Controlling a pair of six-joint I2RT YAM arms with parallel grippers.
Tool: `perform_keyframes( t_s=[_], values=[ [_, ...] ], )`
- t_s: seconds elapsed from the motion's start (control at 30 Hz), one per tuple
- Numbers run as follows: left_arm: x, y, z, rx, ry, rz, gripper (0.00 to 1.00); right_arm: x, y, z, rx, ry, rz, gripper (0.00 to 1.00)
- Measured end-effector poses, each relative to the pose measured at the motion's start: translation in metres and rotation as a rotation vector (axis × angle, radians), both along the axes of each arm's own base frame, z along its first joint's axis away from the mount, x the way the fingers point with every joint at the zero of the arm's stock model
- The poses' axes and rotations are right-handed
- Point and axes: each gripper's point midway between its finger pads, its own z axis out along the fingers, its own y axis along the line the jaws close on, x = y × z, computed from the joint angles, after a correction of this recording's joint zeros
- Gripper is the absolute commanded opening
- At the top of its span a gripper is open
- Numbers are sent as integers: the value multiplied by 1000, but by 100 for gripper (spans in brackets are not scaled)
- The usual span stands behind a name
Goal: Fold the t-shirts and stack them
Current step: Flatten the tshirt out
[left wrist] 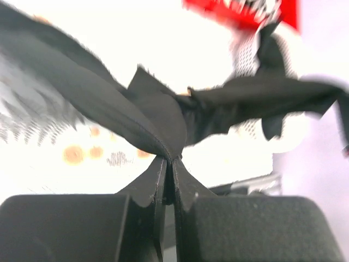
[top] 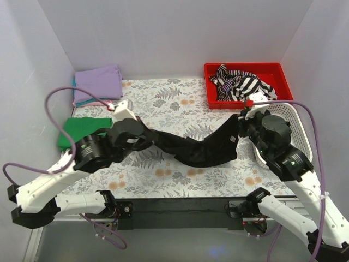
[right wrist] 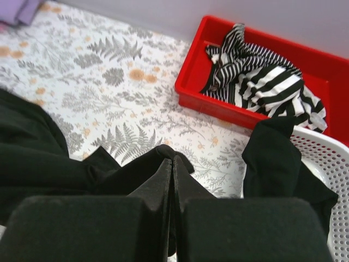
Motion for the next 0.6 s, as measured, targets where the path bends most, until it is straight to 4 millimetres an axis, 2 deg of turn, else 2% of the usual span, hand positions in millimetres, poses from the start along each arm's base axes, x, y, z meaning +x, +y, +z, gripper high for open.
perform_keyframes(
  t_s=[0.1, 0.23, 0.4, 0.5, 0.6],
  values=[
    [-4, 33, 31, -22, -71, 55, 0, -14, -9, 20, 45, -59, -4, 1],
    [-14, 79, 54, -54, -141, 118, 0, -34, -27, 40, 102, -132, -31, 1],
    [-31, 128, 97, -173, -267, 151, 0, -60, -57, 77, 184, -254, -88, 1],
    [-40, 149, 117, -218, -332, 145, 0, -73, -74, 95, 220, -314, -128, 1],
    [-49, 164, 145, -261, -399, 122, 0, -85, -88, 110, 245, -360, -161, 1]
  ],
)
